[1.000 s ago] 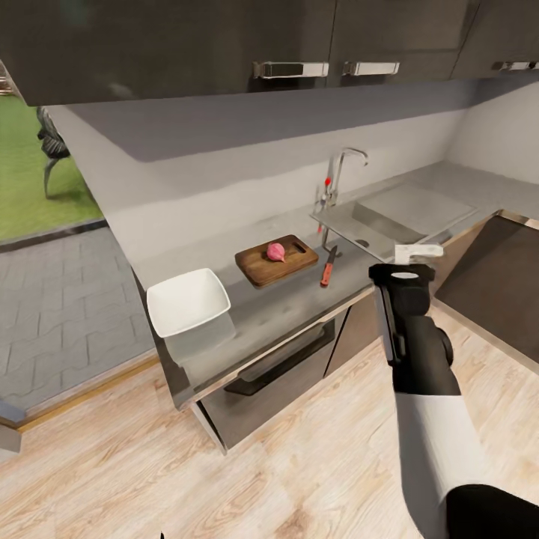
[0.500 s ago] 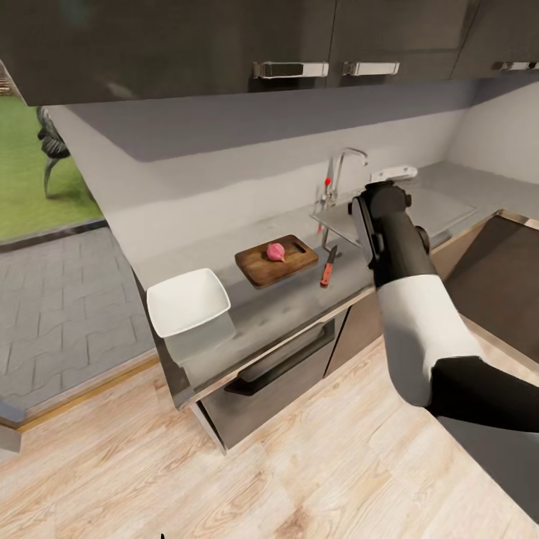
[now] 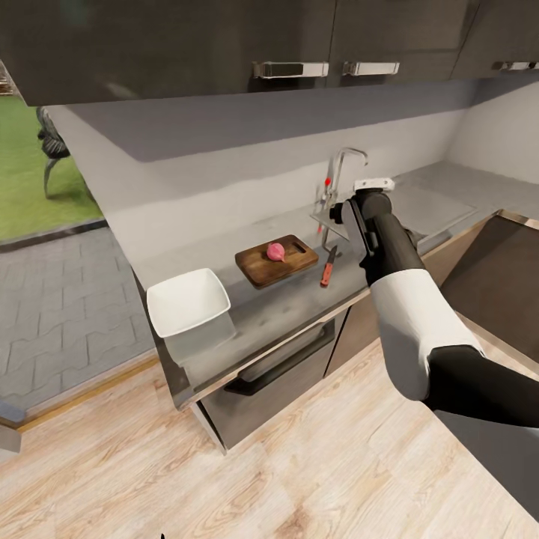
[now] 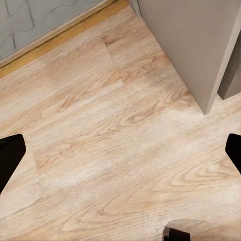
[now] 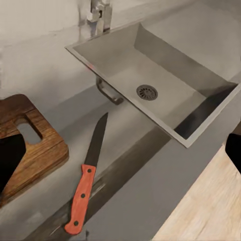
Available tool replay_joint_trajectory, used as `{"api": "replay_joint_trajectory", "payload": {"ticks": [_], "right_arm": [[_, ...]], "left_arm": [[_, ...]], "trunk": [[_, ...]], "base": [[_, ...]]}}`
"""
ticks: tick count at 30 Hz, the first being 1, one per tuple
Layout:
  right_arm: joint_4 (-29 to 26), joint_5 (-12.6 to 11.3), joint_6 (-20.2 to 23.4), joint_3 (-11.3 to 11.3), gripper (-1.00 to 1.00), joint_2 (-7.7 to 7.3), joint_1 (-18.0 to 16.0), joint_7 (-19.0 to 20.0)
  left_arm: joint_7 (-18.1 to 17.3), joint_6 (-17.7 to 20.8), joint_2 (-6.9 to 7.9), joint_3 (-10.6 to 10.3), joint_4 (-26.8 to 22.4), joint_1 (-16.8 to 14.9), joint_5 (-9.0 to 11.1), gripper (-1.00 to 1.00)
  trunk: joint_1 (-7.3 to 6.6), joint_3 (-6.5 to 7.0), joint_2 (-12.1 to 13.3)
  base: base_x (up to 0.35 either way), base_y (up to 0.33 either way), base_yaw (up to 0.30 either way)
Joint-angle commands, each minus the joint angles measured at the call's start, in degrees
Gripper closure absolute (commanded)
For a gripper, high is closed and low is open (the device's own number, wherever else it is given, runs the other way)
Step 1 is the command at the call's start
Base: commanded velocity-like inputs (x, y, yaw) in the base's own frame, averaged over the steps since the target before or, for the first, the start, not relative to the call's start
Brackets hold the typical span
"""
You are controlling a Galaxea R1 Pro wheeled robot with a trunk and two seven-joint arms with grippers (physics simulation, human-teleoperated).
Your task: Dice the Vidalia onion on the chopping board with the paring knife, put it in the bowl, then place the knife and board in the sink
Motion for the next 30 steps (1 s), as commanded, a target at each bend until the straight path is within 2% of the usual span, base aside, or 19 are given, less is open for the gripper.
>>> {"api": "replay_joint_trajectory", "payload": {"ticks": [1, 5, 10, 14, 17, 23, 30], "right_arm": [[0.0, 0.1, 0.2, -0.1, -1.0, 0.07, 0.0, 0.1], [0.1, -0.7, 0.0, -0.2, -1.0, 0.15, 0.1, 0.3], [0.1, -6.2, -0.3, -0.5, -1.0, -0.23, 0.2, 0.4], [0.2, -8.2, -0.9, -0.6, -1.0, -0.95, 0.3, 0.4], [0.2, -8.6, -2.9, -0.6, -1.0, -1.5, 0.4, 0.3], [4.8, -8.9, -7.5, -0.8, -1.0, -2.17, 0.6, 0.4], [6.9, -8.9, -9.2, -0.8, -1.0, -2.53, 0.6, 0.4]], "left_arm": [[0.1, -0.3, -0.03, -0.5, 0.2, -0.1, 0.4, -1.0], [0.1, -0.3, -0.03, -0.5, 0.2, -0.1, 0.4, -1.0], [0.1, -0.3, 0.03, -0.5, 0.2, -0.1, 0.4, -1.0], [0.1, -0.3, 0.05, -0.5, 0.2, -0.1, 0.4, -1.0], [0.1, -0.3, 0.05, -0.5, 0.2, -0.1, 0.4, -1.0], [0.1, -0.3, 0.11, -0.5, 0.2, -0.1, 0.4, -1.0], [0.1, -0.3, 0.14, -0.5, 0.2, -0.1, 0.4, -1.0]], "trunk": [[0.02, -0.08, -0.1], [0.02, -0.08, -0.1], [0.02, -0.13, -0.1], [0.02, -0.29, -0.1], [0.02, -0.48, -0.1], [0.02, -1.01, -0.1], [0.02, -1.65, -0.1]], "base": [[0.0, 0.0, 0.0], [0.0, 0.0, 0.0], [0.0, 0.0, 0.0], [0.0, 0.0, 0.0], [0.0, 0.0, 0.0], [0.017, 0.0, 0.0], [0.079, 0.0, 0.0]]}}
